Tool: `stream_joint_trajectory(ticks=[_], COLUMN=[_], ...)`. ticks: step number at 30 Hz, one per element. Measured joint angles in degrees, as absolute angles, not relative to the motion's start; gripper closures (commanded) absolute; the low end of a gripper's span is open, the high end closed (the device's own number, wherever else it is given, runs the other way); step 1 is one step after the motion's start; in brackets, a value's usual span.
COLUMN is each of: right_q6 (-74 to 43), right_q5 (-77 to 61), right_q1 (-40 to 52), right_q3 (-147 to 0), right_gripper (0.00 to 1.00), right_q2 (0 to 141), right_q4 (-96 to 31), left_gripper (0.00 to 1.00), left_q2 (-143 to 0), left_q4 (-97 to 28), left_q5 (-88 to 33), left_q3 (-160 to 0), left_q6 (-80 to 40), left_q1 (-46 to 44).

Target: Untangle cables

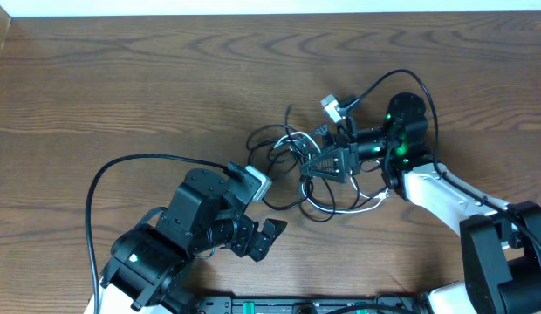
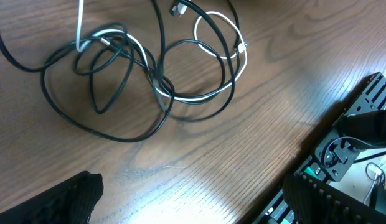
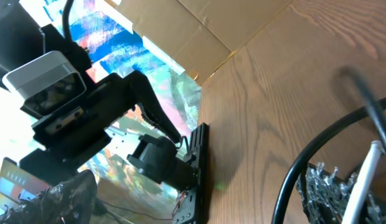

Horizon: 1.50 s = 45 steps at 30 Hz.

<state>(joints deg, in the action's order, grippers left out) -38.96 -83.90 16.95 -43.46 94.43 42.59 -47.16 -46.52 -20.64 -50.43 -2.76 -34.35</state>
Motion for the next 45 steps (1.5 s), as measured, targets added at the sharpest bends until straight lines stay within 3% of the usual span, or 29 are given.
stream_joint_trajectory(ticks=[5,12,16,31,41,45], right_q6=[-39.4,-39.0,-38.0,-35.6,-24.4,-20.2], right_q5=[-74.1,-38.5,-25.0,-14.0,-22.0,-19.2], right_q1=[18.0,18.3,18.3,19.9,20.8,20.8], right_q3=[-43.6,-43.4,-43.9,-45.4,-43.6,-43.6], right_gripper=[0.01,0.01,0.01,0.01,0.01,0.15], right_q2=[94.4,94.4,93.6,92.1,93.7,93.7], right_q4=[29.8,-5.8,-14.2,-24.9,-2.3,2.0], left_gripper=[0.02,0.02,0.02,0.02,0.02,0.02], left_q2=[-47.1,-47.2,-47.2,-47.2,-47.2,-47.2], left_q4=[-46.5,-48.0,-48.4,-48.9,-49.4,-50.0], left_q5=[-20.6,-20.6,-20.6,-20.6,-20.6,-20.6], left_q3=[-50.4,-50.4,-50.4,-50.4,-50.4,-50.4], left_q6=[-2.8,-2.8,-2.8,-2.8,-2.8,-2.7], left_q1=[-34.3,-34.3,-34.3,-34.3,-34.3,-34.3])
